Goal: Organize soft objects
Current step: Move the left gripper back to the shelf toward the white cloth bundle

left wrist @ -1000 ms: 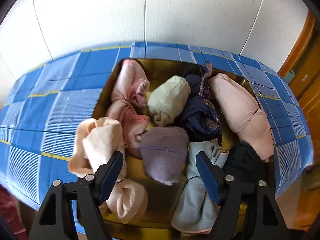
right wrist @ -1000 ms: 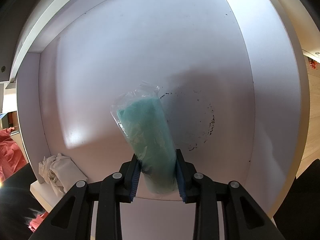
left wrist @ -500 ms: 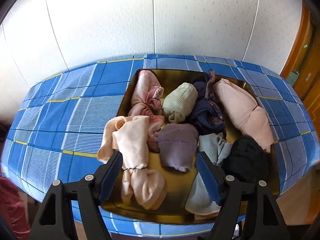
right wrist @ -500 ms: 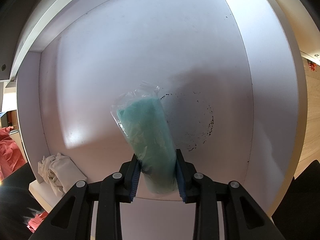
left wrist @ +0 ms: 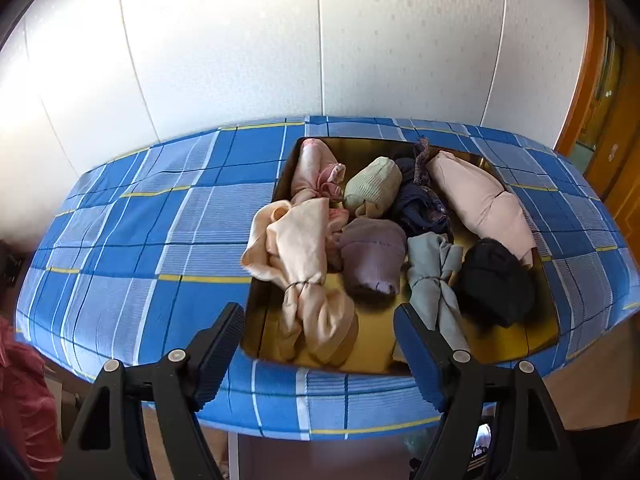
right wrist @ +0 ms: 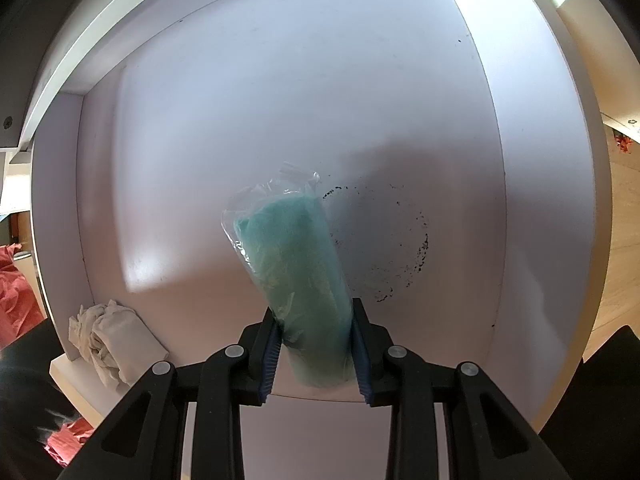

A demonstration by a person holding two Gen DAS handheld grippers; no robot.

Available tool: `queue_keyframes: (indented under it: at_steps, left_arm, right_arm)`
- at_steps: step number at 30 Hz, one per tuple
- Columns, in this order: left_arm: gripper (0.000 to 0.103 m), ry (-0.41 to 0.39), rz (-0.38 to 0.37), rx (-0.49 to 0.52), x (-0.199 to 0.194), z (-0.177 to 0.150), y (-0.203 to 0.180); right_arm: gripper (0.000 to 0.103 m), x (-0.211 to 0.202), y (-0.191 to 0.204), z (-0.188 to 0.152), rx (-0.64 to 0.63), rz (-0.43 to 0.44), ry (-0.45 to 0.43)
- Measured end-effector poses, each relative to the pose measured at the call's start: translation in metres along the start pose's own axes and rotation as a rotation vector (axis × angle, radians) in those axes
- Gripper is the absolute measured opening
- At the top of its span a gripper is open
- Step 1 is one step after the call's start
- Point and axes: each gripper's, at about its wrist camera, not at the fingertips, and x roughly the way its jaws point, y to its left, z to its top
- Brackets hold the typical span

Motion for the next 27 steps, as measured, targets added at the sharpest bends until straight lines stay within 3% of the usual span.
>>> queue_keyframes:
  at_steps: [9, 14, 20, 24, 27]
  left_arm:
    - [0.081, -0.018, -0.022, 0.003, -0.027, -0.055, 0.017]
    - [0.089, 0.061, -0.046, -0.020, -0.021, -0.096, 0.032]
    - [0.089, 0.353, -0.063, -0.103, 0.043, -0.160, 0.052]
    - [0.088, 0.589, -0.055, -0.243, 0.096, -0.208, 0.071]
    - [0.087, 0.714, -0.036, -0.376, 0.123, -0.237, 0.087]
  right_arm:
    - [0.031, 0.000, 0.006, -0.003, -0.009, -0.010, -0.005]
    - [0.031, 0.002, 0.009, -0.004, -0.021, -0.016, -0.008]
    - [0.031, 0.006, 0.012, -0.006, -0.026, -0.023, -0.003]
    - [0.031, 0.008, 0.012, -0.006, -0.018, -0.020, -0.002]
    - [0.031, 0.009, 0.011, -0.006, -0.015, -0.013, -0.002]
